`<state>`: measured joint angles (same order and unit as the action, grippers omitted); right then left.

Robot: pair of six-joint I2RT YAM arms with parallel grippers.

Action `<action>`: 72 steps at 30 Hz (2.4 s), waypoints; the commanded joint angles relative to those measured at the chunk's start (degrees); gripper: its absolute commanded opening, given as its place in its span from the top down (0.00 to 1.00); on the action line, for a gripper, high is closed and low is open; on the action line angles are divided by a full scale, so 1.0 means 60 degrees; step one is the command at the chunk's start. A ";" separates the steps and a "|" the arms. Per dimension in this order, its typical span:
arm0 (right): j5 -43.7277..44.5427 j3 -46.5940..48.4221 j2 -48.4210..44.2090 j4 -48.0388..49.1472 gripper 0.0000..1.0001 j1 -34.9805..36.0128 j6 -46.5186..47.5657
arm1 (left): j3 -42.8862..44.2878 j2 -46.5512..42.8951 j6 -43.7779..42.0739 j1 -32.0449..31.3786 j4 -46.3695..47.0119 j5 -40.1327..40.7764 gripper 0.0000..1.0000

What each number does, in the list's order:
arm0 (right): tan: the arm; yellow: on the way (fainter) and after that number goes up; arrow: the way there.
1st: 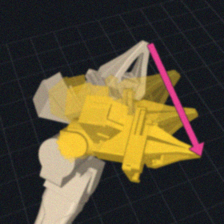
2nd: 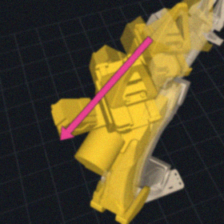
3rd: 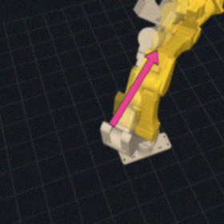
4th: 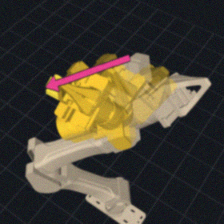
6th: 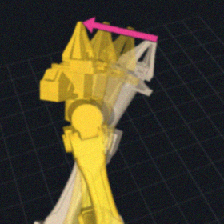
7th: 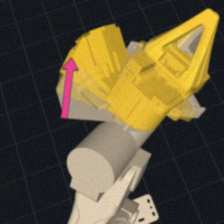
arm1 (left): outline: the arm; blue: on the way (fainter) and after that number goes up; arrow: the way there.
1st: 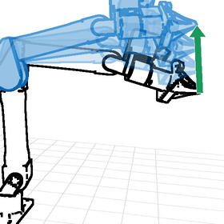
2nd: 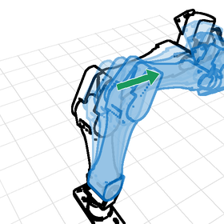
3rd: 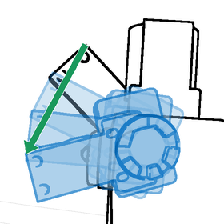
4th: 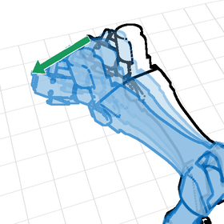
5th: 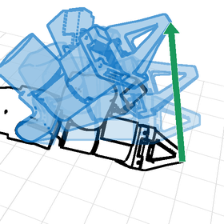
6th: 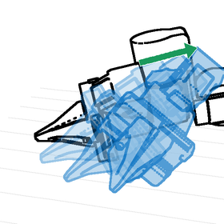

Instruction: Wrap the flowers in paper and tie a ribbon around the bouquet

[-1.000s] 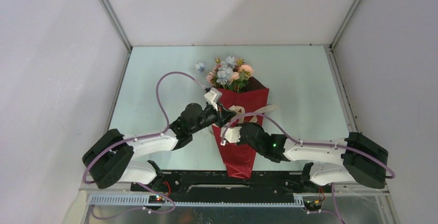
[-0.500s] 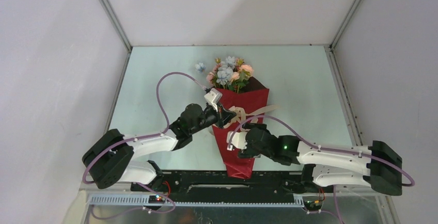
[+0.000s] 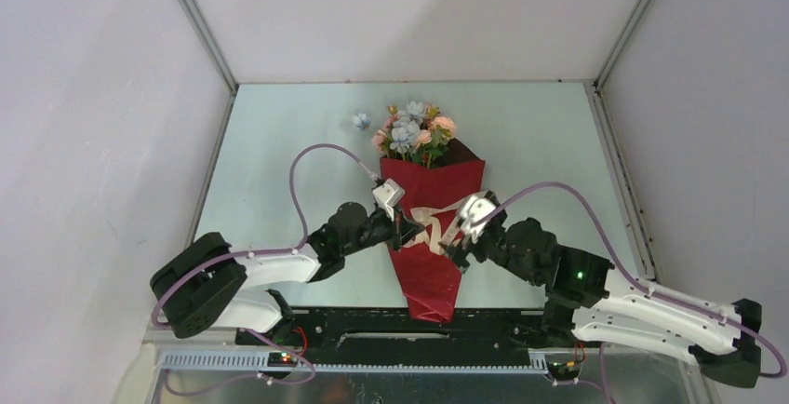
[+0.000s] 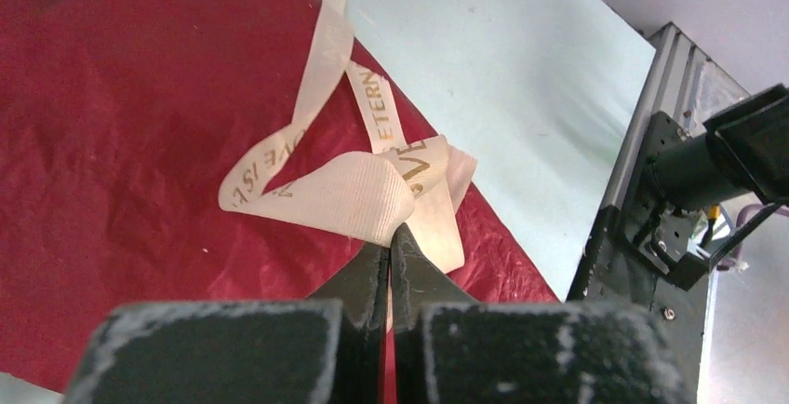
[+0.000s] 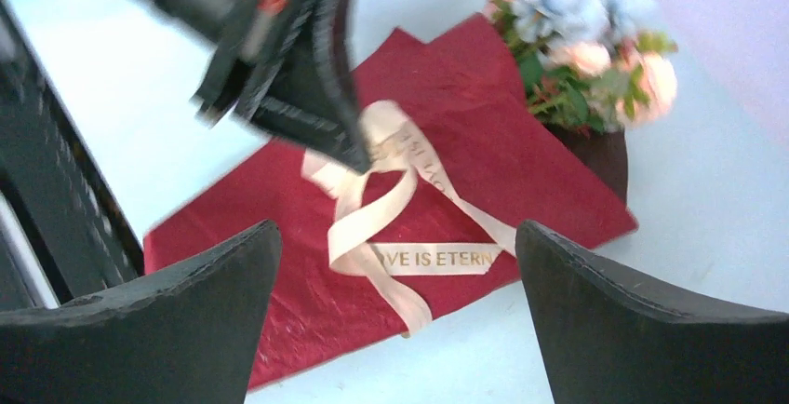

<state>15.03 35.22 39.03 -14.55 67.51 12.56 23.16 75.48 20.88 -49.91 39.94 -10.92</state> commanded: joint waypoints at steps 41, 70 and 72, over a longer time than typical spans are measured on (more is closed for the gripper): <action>0.0690 0.2479 0.7337 -0.2010 0.88 -0.4444 -0.9499 | -0.0240 0.0825 -0.0284 -0.0592 0.0739 0.0293 1.00; 0.3794 0.0912 0.3614 -0.2480 1.00 -0.6618 -0.7978 | -0.0126 0.0560 0.0267 -0.0588 -0.0348 0.0971 0.60; 0.3091 0.0646 0.3319 -0.2001 1.00 -0.6631 -0.7686 | -0.0038 0.0545 0.0454 -0.0592 -0.0564 0.1025 0.43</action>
<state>39.18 41.52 63.02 -33.28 27.90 -37.19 20.71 80.44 22.04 -53.15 38.13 -6.20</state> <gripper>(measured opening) 0.007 0.422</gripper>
